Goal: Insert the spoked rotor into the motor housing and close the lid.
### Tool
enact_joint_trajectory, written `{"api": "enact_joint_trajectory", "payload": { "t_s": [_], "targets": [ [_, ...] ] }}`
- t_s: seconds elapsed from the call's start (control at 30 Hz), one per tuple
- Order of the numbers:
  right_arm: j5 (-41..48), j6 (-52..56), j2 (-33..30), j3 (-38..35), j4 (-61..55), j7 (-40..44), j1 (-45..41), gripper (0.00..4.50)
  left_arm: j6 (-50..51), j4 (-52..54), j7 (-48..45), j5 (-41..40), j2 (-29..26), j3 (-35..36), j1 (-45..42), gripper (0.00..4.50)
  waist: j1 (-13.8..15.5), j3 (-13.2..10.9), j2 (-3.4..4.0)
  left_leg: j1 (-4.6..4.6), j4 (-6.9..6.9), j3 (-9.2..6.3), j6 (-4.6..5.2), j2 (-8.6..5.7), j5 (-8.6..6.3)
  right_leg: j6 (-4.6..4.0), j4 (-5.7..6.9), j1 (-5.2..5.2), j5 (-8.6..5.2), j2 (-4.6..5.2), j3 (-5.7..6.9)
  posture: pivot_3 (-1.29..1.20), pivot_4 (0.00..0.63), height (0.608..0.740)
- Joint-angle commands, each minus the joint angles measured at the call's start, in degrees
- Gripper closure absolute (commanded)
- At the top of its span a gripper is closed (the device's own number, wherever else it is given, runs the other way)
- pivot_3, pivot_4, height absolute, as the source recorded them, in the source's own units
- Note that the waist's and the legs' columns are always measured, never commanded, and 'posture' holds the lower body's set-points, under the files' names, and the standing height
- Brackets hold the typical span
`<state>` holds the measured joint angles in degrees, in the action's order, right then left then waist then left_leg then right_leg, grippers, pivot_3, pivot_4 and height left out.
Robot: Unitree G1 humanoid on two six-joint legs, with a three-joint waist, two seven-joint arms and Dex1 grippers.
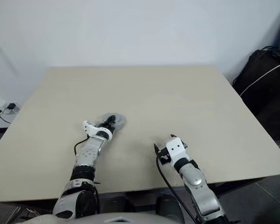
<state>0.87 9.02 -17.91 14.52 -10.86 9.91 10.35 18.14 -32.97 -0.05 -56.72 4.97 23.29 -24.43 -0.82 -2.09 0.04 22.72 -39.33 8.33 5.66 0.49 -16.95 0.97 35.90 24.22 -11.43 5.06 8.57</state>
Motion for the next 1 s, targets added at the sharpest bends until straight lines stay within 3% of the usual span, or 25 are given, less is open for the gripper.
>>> {"api": "enact_joint_trajectory", "payload": {
  "t_s": [0.03,0.07,0.1,0.27,0.3,0.6,0.73,0.83,1.0],
  "targets": [
    [-1.1,0.2,0.7,-1.5,-1.2,-0.1,-0.3,0.00,0.3,0.8,1.0,2.4,0.1,0.6,-1.5,2.38,0.0,0.0,0.00,-0.07,0.00,0.00,-0.02,0.01,0.01,0.00,0.00,-0.06,0.00,0.00,0.00,0.00,0.000,0.740],
    [-1.2,0.4,0.9,-1.5,-1.1,0.1,-0.3,0.00,1.1,1.4,1.2,2.5,0.1,0.7,-0.9,2.38,0.0,0.0,-0.02,-0.16,0.00,-0.01,-0.03,0.03,0.01,-0.02,0.00,-0.14,-0.01,0.09,0.00,0.00,0.000,0.740],
    [-1.4,0.8,1.0,-1.6,-1.1,0.2,-0.4,0.00,1.8,1.9,1.2,2.7,0.0,0.9,-0.4,1.66,0.0,0.1,-0.01,-0.23,0.00,-0.03,-0.03,0.05,0.01,-0.03,0.00,-0.20,-0.01,0.21,0.01,0.00,0.000,0.740],
    [-2.1,2.7,1.7,-1.5,-0.8,0.5,-0.6,0.00,6.4,6.3,1.8,3.7,-0.9,0.9,3.3,0.17,-0.2,0.3,-0.11,-0.39,0.01,-0.08,-0.05,0.07,0.01,-0.33,0.04,-0.31,-0.18,0.34,0.03,0.00,0.000,0.740],
    [-2.2,3.0,1.9,-1.5,-0.8,0.6,-0.6,0.00,7.6,7.7,2.2,3.9,-1.2,0.7,4.4,0.04,-0.3,0.3,-0.12,-0.44,0.02,-0.08,-0.05,0.08,0.01,-0.35,0.04,-0.35,-0.19,0.34,0.03,0.00,0.000,0.740],
    [1.0,5.6,4.0,-3.3,-0.2,3.4,0.7,0.00,21.1,26.6,5.0,3.2,-4.1,-2.0,20.0,0.04,-0.9,0.7,-0.01,-1.09,0.23,-0.10,-0.08,0.16,-0.01,-0.64,0.10,-0.62,-0.37,0.36,0.01,0.00,0.000,0.740],
    [3.5,4.6,5.7,-5.5,0.1,4.1,1.6,0.00,21.5,36.9,2.6,8.4,-6.4,-7.5,27.8,0.04,-0.9,0.8,0.20,-1.13,0.26,-0.14,-0.11,0.19,-0.03,-0.69,0.10,-0.58,-0.40,0.39,0.02,0.00,0.000,0.740],
    [3.8,1.6,6.9,-6.9,0.2,3.4,1.7,0.00,8.0,43.6,-2.2,23.9,-10.4,-17.2,34.0,0.04,-0.9,0.9,0.39,-1.13,0.28,-0.11,-0.12,0.18,-0.03,-0.68,0.10,-0.55,-0.40,0.42,0.00,0.00,0.000,0.740],
    [3.7,-2.1,9.0,-8.8,0.3,2.2,1.7,0.00,-17.8,43.5,-1.8,44.9,-11.4,-24.3,39.7,0.04,0.1,0.8,0.57,-1.04,0.44,-0.10,-0.19,0.18,0.00,-0.68,0.10,-0.40,-0.40,0.46,-0.03,0.00,0.000,0.740]
  ]
}}
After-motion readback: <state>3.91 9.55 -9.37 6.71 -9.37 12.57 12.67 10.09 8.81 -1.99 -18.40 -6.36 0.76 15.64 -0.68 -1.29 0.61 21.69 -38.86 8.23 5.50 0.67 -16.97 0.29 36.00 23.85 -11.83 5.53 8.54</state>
